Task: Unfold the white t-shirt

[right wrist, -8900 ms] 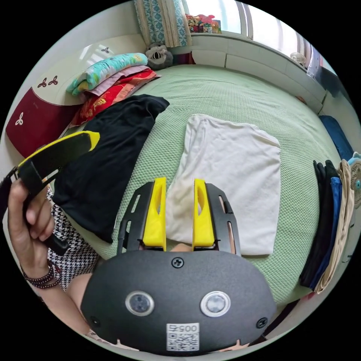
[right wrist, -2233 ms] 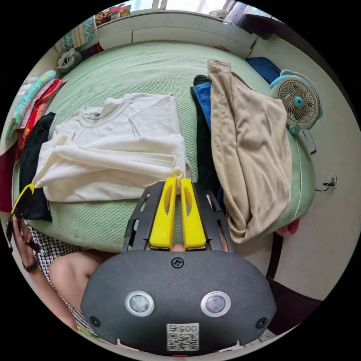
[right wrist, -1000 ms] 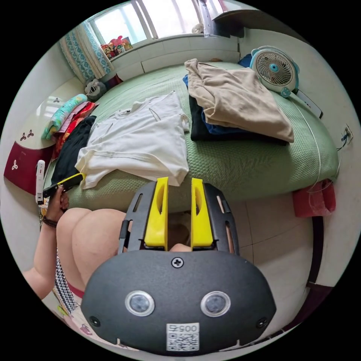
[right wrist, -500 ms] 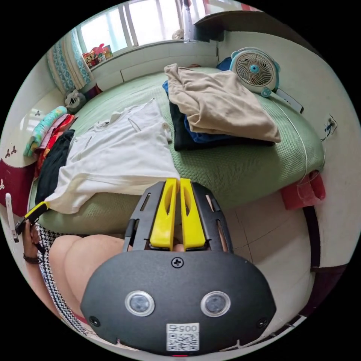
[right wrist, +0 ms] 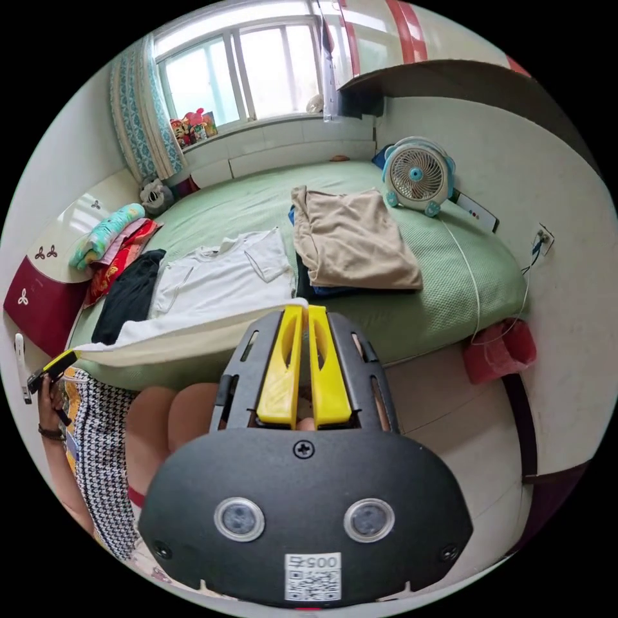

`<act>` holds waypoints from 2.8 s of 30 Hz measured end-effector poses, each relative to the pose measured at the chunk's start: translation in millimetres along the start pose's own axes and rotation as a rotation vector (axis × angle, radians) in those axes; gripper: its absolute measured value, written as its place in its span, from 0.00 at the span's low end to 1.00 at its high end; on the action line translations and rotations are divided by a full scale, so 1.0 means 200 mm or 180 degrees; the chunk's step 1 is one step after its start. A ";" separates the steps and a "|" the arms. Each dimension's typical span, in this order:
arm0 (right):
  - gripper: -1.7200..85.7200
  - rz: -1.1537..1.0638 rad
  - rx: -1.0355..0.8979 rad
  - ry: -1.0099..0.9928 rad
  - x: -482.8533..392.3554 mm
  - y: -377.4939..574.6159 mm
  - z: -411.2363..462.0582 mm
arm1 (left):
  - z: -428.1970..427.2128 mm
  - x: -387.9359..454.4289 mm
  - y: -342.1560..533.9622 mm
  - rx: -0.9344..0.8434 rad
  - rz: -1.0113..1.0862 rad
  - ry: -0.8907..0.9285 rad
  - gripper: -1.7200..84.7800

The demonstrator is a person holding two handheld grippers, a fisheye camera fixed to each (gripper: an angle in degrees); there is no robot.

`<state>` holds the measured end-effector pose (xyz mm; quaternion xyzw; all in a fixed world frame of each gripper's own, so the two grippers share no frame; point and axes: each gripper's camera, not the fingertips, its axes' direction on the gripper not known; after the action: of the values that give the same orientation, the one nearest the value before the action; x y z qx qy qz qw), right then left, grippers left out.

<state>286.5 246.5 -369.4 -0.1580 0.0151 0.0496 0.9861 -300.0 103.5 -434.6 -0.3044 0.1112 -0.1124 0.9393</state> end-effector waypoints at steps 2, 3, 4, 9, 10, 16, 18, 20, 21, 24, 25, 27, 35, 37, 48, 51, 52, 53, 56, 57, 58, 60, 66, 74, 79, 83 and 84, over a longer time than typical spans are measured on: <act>0.00 -0.0108 -0.0054 -0.0029 0.02 0.03 -0.11 | -0.07 -0.01 0.07 -0.0081 0.0013 0.0178 0.03; 0.00 -0.0123 -0.0077 -0.0019 0.03 0.04 -0.13 | -0.10 0.00 0.13 -0.0126 0.0047 0.0213 0.03; 0.00 -0.0137 -0.0131 -0.0027 0.04 0.08 -0.15 | -0.11 0.01 0.19 -0.0175 0.0087 0.0201 0.03; 0.00 -0.0191 -0.0517 0.0061 0.07 0.24 -0.03 | 0.07 0.02 0.41 -0.0681 0.0043 0.0210 0.04; 0.00 -0.0210 -0.0694 0.0073 0.08 0.28 0.05 | 0.14 0.01 0.45 -0.0857 0.0002 0.0221 0.04; 0.06 -0.0366 -0.1289 0.0240 0.09 0.32 0.29 | 0.18 -0.12 0.38 -0.0998 -0.0136 -0.0435 0.06; 0.07 -0.0405 -0.1222 0.0247 0.09 0.22 0.30 | 0.17 -0.15 0.27 -0.0828 -0.0200 -0.0377 0.07; 0.09 -0.0401 -0.0992 0.0161 0.03 0.03 0.31 | 0.20 -0.13 0.13 -0.0693 -0.0140 -0.0207 0.07; 0.09 -0.0420 -0.0934 0.0122 0.01 -0.02 0.32 | 0.23 -0.09 0.03 -0.0581 -0.0059 -0.0116 0.08; 0.11 -0.0600 -0.0696 -0.0085 -0.20 -0.28 0.42 | 0.37 0.08 -0.25 -0.0345 0.0165 -0.0062 0.11; 0.11 -0.0730 -0.0643 -0.0158 -0.31 -0.37 0.49 | 0.44 0.15 -0.36 -0.0297 0.0232 -0.0063 0.13; 0.12 -0.0936 -0.0610 -0.0142 -0.48 -0.51 0.62 | 0.56 0.24 -0.52 -0.0223 0.0286 0.0059 0.14; 0.14 -0.0946 -0.0900 0.0109 -0.88 -1.07 1.34 | 1.17 0.43 -1.02 -0.0537 0.0314 -0.0097 0.15; 0.13 -0.0933 -0.0987 0.0173 -0.92 -1.13 1.47 | 1.30 0.43 -1.09 -0.0658 0.0309 -0.0075 0.15; 0.02 -0.0539 -0.1042 0.0101 -0.82 -1.22 1.63 | 1.45 0.27 -1.21 -0.0748 0.0116 0.0191 0.08; 0.01 -0.0454 -0.1088 0.0089 -0.78 -1.29 1.60 | 1.41 0.26 -1.28 -0.0745 0.0180 0.0141 0.07; 0.00 -0.0463 -0.1078 0.0098 -0.78 -1.33 1.56 | 1.37 0.25 -1.31 -0.0714 0.0196 0.0173 0.07; 0.00 -0.0463 -0.1054 0.0089 -0.77 -1.37 1.51 | 1.35 0.24 -1.33 -0.0696 0.0171 0.0187 0.07; 0.00 -0.0217 -0.0939 0.0048 -0.65 -1.51 1.36 | 1.23 0.08 -1.40 -0.0525 -0.0132 0.0070 0.06; 0.00 -0.0150 -0.0903 0.0054 -0.61 -1.54 1.32 | 1.18 -0.02 -1.41 -0.0466 -0.0297 -0.0020 0.06; 0.00 0.0000 -0.0816 0.0095 -0.52 -1.59 1.25 | 1.14 -0.13 -1.40 -0.0418 -0.0485 -0.0090 0.06; 0.00 0.0289 -0.0780 0.0141 -0.35 -1.64 1.17 | 1.10 -0.31 -1.36 -0.0374 -0.0832 -0.0171 0.05; 0.01 0.0639 -0.0716 0.0072 0.00 -1.58 0.98 | 1.04 -0.60 -1.16 -0.0349 -0.1317 -0.0184 0.02; 0.07 -0.0332 -0.0554 -0.0070 -0.48 -1.58 1.01 | 1.13 -0.19 -1.31 -0.0184 -0.0437 0.0227 0.09; 0.11 -0.0944 -0.0717 -0.0022 -0.87 -1.66 1.24 | 1.39 0.06 -1.55 -0.0357 0.0001 0.0083 0.14; 0.14 -0.1000 -0.0969 0.0104 -1.03 -1.80 1.53 | 1.59 0.14 -1.70 -0.0479 0.0125 0.0013 0.15; 0.14 -0.0987 -0.0993 0.0131 -1.04 -1.83 1.57 | 1.66 0.17 -1.75 -0.0504 0.0185 -0.0124 0.15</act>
<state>122.3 -20.0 52.2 -0.3101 0.0030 -0.1041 0.9450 -226.0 -0.6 31.0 -0.3765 0.1103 -0.0699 0.9172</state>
